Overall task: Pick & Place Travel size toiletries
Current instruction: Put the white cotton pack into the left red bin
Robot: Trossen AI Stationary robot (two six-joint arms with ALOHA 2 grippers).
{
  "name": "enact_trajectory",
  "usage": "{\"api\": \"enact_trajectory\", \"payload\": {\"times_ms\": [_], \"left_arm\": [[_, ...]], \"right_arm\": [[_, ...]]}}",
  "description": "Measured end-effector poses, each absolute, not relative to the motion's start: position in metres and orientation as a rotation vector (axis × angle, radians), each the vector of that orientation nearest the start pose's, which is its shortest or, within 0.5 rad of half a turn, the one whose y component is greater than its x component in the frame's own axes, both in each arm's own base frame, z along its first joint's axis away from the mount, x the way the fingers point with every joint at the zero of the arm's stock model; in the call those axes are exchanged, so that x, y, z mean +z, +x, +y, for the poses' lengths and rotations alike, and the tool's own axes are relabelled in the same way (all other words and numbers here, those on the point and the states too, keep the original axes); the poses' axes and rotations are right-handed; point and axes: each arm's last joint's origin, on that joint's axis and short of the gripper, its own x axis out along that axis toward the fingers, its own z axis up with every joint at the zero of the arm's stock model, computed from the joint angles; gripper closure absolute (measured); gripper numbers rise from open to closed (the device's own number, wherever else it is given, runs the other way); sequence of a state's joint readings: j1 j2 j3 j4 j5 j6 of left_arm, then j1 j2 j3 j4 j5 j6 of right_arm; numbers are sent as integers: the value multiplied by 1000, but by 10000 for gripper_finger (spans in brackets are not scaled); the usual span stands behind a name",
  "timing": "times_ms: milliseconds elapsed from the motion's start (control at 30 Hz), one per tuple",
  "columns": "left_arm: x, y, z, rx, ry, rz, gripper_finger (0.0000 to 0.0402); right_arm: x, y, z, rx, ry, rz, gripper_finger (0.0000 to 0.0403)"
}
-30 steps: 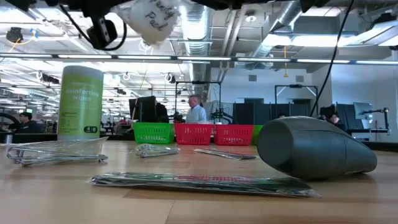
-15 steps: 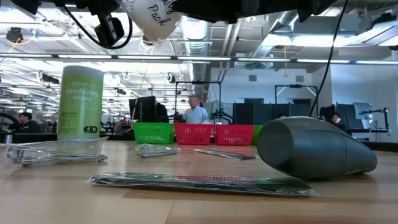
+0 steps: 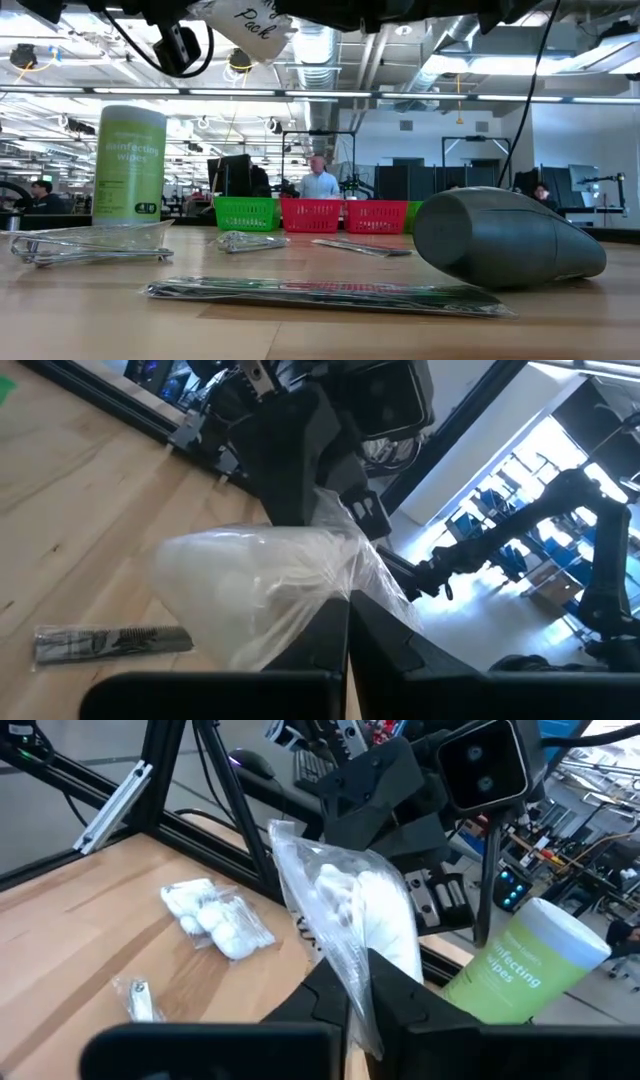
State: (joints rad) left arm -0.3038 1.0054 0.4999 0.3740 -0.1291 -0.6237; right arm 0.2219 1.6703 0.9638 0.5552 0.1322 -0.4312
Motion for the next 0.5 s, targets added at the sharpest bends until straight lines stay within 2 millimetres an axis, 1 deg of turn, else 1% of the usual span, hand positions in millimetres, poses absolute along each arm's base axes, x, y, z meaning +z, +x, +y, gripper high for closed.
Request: {"api": "enact_trajectory", "payload": {"times_ms": [167,300,500], "left_arm": [[248,209,-60,-124,-571,176,385],[246,209,-56,-103,-523,191,353],[250,203,-48,-75,-498,187,305]], "right_arm": [[237,359,73,111,-433,147,401],[237,358,71,110,-419,175,402],[248,350,66,103,-397,198,403]]}}
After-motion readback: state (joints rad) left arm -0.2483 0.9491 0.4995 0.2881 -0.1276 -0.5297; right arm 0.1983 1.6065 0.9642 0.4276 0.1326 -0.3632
